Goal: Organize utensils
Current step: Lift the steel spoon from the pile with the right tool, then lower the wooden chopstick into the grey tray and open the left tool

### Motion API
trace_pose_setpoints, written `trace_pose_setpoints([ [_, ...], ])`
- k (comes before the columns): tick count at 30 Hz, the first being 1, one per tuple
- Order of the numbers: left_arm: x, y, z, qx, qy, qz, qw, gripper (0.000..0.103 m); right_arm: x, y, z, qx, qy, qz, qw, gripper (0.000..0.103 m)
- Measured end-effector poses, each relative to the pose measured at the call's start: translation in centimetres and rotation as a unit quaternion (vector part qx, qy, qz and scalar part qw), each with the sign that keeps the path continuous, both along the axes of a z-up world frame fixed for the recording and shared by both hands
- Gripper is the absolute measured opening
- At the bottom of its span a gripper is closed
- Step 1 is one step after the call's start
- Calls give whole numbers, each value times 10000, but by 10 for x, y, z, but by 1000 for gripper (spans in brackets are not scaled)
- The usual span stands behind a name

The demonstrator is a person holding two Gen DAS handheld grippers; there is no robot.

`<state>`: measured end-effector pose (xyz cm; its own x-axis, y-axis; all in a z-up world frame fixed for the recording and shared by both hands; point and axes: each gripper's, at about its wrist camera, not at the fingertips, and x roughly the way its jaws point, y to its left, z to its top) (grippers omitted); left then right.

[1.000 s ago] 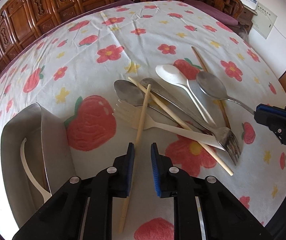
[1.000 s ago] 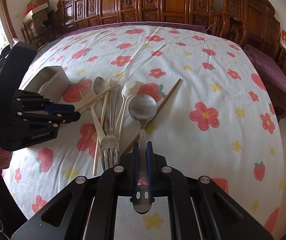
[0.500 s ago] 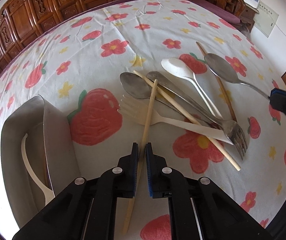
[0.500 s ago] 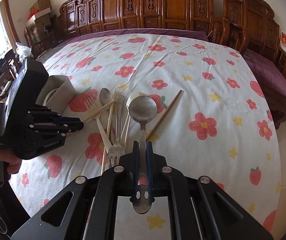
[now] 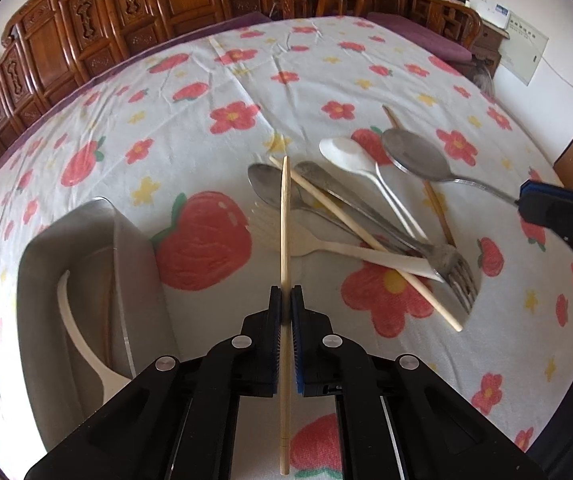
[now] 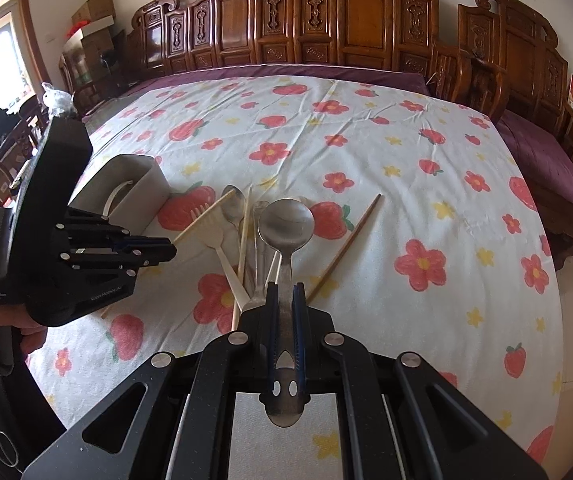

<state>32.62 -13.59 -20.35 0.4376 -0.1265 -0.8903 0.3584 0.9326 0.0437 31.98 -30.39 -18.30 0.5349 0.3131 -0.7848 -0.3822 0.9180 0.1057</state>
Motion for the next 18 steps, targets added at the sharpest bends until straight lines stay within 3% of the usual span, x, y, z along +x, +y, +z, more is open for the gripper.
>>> trace_pose_setpoints([
  [10,-17,16,52,-236,-423,-24,9988,4,-7,14,12,47,-105,156,9998,9],
  [18,-28,44,76,-255,-600,88,9978,4,-13,28,18,63,-142,314,9994,9],
])
